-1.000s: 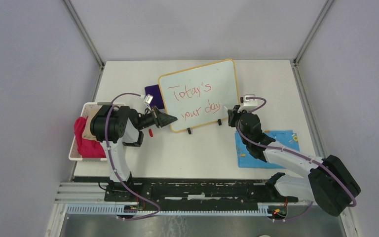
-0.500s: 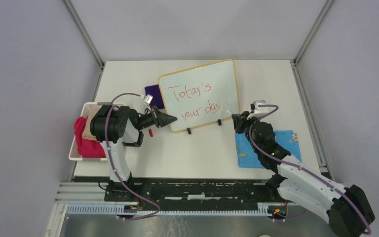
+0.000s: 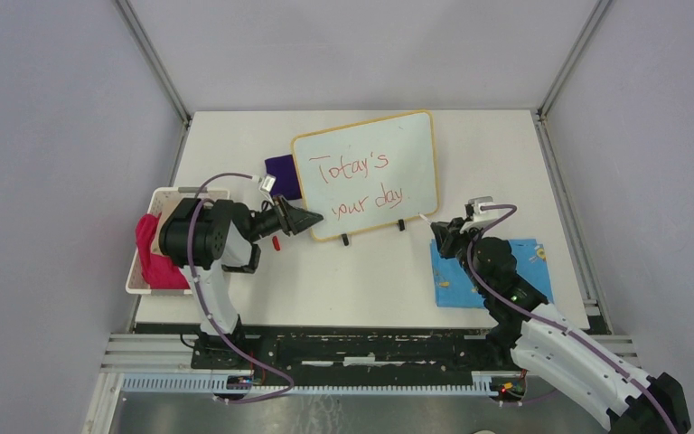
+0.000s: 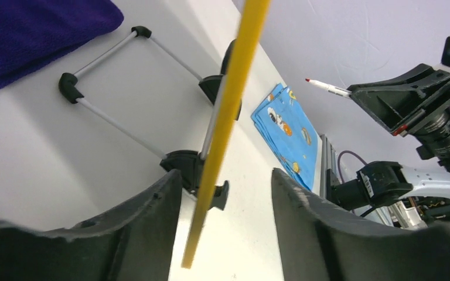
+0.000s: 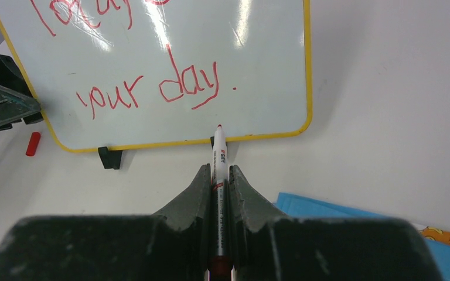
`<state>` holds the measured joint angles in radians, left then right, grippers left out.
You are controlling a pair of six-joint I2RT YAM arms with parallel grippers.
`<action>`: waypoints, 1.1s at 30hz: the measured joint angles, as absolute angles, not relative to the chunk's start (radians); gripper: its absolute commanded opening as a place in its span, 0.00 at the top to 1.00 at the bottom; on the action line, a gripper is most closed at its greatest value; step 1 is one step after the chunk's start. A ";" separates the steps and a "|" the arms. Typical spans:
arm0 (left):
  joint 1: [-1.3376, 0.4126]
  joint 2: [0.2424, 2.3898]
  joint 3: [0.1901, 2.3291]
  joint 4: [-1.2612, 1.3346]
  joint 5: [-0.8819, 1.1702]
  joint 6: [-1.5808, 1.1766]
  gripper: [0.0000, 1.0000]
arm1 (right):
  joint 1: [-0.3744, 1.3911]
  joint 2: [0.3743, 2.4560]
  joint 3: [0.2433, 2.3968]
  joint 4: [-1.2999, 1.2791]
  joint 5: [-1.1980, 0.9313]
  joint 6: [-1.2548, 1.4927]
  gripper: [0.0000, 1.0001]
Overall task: Write a sentence on the whiteboard
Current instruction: Write a sentence on the whiteboard, then close the whiteboard marker at the center of the board.
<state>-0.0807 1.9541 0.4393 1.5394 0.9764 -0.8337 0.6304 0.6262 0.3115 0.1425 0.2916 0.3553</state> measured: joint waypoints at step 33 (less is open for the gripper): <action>-0.068 0.990 0.836 -0.242 -0.051 -0.550 0.00 | 0.630 0.634 0.384 0.076 0.077 0.296 1.00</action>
<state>-0.0677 0.9901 0.8360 -0.2417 -0.0509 -0.5495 0.6300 0.6338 0.3843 0.0757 0.0769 0.2962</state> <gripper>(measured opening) 0.994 0.170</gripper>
